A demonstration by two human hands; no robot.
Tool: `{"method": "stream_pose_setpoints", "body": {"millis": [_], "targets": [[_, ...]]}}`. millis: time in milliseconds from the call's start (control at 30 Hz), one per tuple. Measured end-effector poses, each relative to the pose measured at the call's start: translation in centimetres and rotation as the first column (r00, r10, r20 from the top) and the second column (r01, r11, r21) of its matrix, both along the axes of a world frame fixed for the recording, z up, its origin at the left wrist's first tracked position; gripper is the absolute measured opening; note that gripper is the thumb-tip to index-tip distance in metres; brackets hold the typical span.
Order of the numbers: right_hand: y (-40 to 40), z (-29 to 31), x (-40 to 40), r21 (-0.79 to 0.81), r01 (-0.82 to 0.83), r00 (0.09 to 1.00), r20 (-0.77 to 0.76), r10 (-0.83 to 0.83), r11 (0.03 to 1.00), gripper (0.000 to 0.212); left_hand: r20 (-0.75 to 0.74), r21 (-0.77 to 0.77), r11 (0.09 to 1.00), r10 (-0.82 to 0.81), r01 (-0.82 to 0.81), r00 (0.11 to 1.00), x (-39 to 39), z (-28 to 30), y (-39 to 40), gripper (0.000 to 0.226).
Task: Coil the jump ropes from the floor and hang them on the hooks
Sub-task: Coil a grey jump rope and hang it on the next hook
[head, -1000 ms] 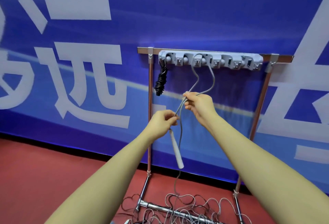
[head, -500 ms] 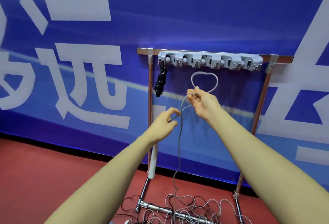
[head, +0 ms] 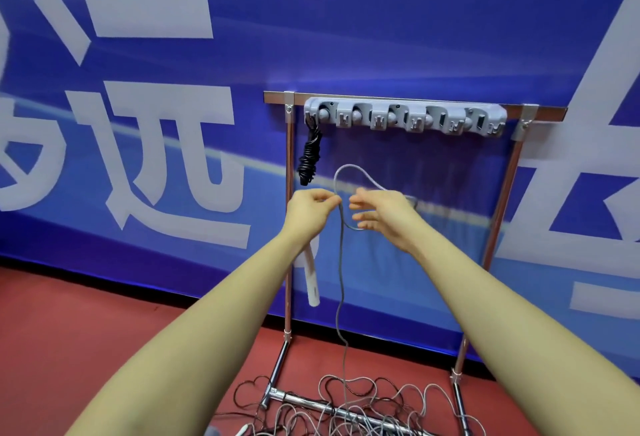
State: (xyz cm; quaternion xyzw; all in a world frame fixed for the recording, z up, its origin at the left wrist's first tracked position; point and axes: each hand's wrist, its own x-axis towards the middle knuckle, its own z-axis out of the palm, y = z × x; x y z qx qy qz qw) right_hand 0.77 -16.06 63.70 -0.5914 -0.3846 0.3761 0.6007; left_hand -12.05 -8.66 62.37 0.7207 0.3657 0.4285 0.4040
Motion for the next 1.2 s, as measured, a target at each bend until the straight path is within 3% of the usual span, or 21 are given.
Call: {"method": "stream_pose_setpoints", "body": {"millis": [100, 200, 300, 433, 600, 700, 800, 867, 967, 1033, 1133, 1200], "targets": [[-0.2, -2.6, -0.6, -0.095, -0.036, 0.944, 0.324, 0.065, 0.995, 0.015, 0.016, 0.006, 1.000, 0.010, -0.010, 1.000, 0.3, 1.7, 0.0, 0.014], [0.4, -4.4, -1.2, -0.156, -0.059, 0.897, 0.425, 0.121, 0.986, 0.018, 0.045, 0.019, 1.000, 0.004, -0.005, 0.999, 0.2, 3.5, 0.0, 0.012], [1.0, -4.2, -1.3, -0.076, -0.013, 0.955, 0.295, 0.035, 0.997, 0.015, 0.033, 0.025, 1.000, -0.016, 0.015, 0.999, 0.0, 4.2, 0.3, 0.014], [1.0, -2.2, -0.6, 0.059, 0.029, 0.998, 0.047, -0.031, 0.998, 0.014, -0.171, -0.005, 0.995, -0.095, 0.096, 0.981, -0.8, 1.9, 1.1, 0.009], [1.5, 0.5, 0.2, 0.211, 0.099, 0.974, -0.222, -0.051, 0.972, 0.016, -0.392, -0.085, 0.967, -0.254, 0.240, 0.884, -1.3, -3.0, 0.1, 0.036], [1.7, 1.9, 0.1, 0.252, 0.089, 0.952, -0.306, -0.008, 0.964, 0.019, -0.316, -0.023, 0.966, -0.251, 0.257, 0.915, -0.5, -3.6, -0.1, 0.022], [1.8, 2.5, 0.4, 0.292, 0.127, 0.945, -0.326, -0.027, 0.948, 0.021, -0.257, 0.078, 0.972, -0.197, 0.223, 0.946, 0.3, -2.8, -0.4, 0.023], [1.5, 2.0, 0.9, 0.255, 0.147, 0.966, -0.246, -0.083, 0.956, 0.024, -0.208, 0.118, 0.981, -0.128, 0.155, 0.970, 0.6, -2.0, -0.1, 0.025], [0.7, -0.6, 1.2, 0.134, 0.118, 0.991, 0.048, -0.125, 0.984, 0.019, -0.182, 0.164, 0.984, -0.043, 0.073, 0.982, 0.7, 0.0, 0.6, 0.028], [0.3, -2.9, 1.0, 0.032, 0.004, 0.977, 0.213, -0.010, 0.999, 0.011, -0.174, 0.183, 0.982, -0.020, 0.052, 0.984, 0.9, 1.6, 0.7, 0.025], [0.2, -5.2, 0.0, -0.179, -0.203, 0.903, 0.346, 0.255, 0.963, 0.019, -0.129, 0.170, 0.985, -0.012, 0.034, 0.992, 1.1, 3.8, 0.8, 0.019], [0.4, -5.5, -0.9, -0.201, -0.207, 0.886, 0.377, 0.271, 0.957, 0.010, -0.094, 0.137, 0.991, 0.012, 0.001, 0.995, 1.0, 4.7, 0.9, 0.022]]}}
